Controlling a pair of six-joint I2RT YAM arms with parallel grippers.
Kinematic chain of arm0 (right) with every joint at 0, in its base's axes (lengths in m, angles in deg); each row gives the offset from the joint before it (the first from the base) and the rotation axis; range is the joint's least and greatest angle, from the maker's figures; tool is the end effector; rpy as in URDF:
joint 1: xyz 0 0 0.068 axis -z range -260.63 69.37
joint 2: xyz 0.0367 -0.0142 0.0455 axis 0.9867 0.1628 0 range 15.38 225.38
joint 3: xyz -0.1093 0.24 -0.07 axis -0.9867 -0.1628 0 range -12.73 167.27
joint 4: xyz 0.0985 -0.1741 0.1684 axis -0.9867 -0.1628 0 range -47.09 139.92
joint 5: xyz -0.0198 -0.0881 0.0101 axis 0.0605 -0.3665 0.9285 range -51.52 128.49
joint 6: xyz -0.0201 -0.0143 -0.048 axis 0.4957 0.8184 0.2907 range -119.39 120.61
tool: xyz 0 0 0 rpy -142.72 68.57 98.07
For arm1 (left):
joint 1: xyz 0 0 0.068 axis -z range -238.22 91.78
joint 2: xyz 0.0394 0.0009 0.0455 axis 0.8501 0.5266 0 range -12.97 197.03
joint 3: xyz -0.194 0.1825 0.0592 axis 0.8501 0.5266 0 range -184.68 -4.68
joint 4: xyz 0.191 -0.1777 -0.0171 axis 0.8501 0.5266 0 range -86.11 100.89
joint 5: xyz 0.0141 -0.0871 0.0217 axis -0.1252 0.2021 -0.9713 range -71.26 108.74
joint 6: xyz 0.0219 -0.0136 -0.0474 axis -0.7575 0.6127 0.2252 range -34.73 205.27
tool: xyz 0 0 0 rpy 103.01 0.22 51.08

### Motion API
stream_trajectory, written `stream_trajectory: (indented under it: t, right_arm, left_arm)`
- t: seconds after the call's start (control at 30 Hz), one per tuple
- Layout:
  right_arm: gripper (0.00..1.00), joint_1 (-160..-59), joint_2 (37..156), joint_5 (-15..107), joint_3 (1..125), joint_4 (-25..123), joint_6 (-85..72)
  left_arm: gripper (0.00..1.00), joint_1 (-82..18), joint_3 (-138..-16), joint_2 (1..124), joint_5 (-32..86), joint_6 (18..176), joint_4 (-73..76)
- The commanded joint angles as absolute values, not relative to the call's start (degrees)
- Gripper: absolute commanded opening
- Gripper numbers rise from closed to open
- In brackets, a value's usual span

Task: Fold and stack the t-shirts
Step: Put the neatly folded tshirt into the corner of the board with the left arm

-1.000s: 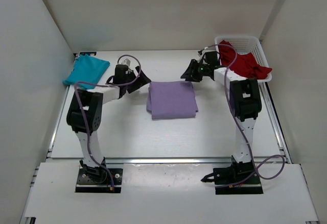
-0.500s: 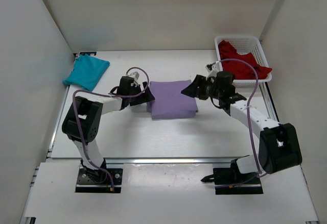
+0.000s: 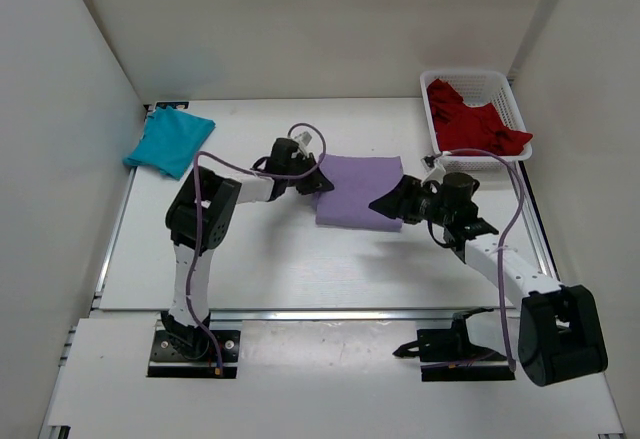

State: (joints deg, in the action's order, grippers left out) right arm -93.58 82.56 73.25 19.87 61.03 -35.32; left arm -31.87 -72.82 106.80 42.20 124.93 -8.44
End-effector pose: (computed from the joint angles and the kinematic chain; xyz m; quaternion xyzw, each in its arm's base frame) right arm 0.2372 0.0755 0.2261 -0.0017 0.8146 0.4440 0.3733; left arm 0.3814 -0.2047 0.1203 -0.0160 0.8890 -0.3824 0.2516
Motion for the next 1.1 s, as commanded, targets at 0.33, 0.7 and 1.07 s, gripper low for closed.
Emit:
stream_trajectory:
  t: [0.33,0.7,1.07]
  right_arm:
    - [0.6,-91.8,82.0,77.2,15.6,68.6,-37.8]
    - [0.6,-99.6,85.4,76.9,19.1,66.0,-35.3]
    - [0.35,-101.7,83.8,67.5,21.7,59.5,-32.0]
  left_arm:
    - [0.0,-52.5,-101.9,102.4,46.8,129.8,3.9]
    - [0.99,-80.5,-59.1,86.5,41.6,146.3,-18.7]
    - [0.98,-80.3,-47.0,73.0,35.4,144.8,-18.6]
